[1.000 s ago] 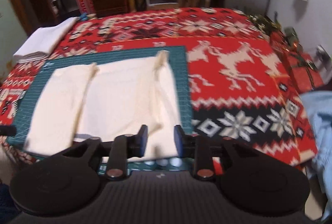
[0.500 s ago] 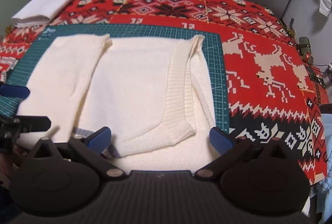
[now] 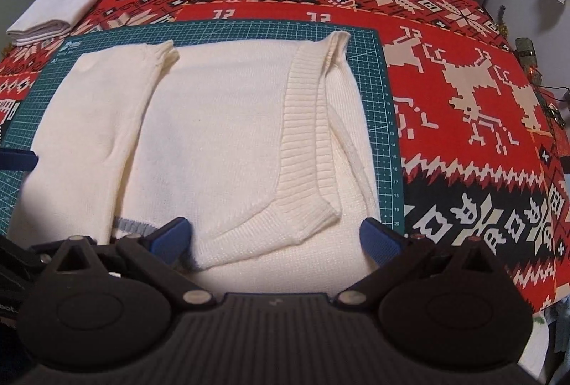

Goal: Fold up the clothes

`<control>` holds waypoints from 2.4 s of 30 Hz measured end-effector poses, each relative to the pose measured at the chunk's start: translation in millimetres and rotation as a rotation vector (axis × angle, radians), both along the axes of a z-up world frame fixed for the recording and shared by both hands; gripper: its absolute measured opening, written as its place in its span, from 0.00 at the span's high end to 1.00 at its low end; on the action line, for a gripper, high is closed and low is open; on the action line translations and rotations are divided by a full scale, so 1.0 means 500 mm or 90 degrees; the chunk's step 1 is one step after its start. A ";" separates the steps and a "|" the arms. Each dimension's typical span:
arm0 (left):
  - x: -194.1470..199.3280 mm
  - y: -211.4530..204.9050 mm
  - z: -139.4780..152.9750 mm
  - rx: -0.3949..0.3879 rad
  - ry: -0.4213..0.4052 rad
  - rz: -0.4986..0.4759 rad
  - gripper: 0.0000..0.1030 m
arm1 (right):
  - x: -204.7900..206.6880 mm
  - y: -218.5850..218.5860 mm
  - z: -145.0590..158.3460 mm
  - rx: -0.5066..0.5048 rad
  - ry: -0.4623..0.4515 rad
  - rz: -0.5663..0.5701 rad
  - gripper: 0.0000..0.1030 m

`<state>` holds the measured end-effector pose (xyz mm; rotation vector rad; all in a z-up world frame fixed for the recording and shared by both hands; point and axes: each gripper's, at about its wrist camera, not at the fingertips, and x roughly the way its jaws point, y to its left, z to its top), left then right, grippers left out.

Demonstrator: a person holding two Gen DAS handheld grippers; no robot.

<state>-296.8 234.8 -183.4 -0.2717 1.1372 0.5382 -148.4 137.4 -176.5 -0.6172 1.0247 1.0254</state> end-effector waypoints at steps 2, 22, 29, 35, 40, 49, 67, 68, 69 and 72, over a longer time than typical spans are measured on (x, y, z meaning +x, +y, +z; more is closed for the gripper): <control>0.007 0.001 -0.002 -0.003 0.014 -0.001 0.00 | 0.004 0.005 0.000 -0.007 0.004 0.009 0.00; -0.100 0.048 0.125 -0.031 -0.201 0.137 0.42 | -0.010 -0.005 0.108 0.133 0.027 -0.023 0.34; -0.108 0.167 0.074 -0.143 -0.282 0.173 0.91 | -0.080 0.100 0.091 0.173 0.079 0.026 0.94; -0.107 0.203 0.009 -0.187 -0.299 0.190 0.96 | -0.115 0.176 0.043 0.191 0.141 0.070 0.98; -0.124 0.206 -0.006 -0.189 -0.310 0.178 0.98 | -0.092 0.183 -0.002 0.173 0.110 0.069 1.00; -0.111 0.249 0.005 -0.212 -0.350 0.189 0.97 | -0.099 0.221 0.041 0.218 0.165 0.103 0.98; -0.138 0.276 -0.024 -0.250 -0.389 0.210 0.97 | -0.071 0.285 0.029 0.229 0.178 0.102 0.97; -0.141 0.278 -0.026 -0.256 -0.392 0.212 0.97 | -0.080 0.297 0.021 0.219 0.176 0.109 0.97; -0.145 0.279 -0.027 -0.261 -0.395 0.215 0.97 | -0.085 0.306 0.012 0.209 0.164 0.109 0.98; -0.158 0.279 -0.030 -0.270 -0.400 0.220 0.97 | -0.068 0.309 -0.004 0.205 0.115 0.083 1.00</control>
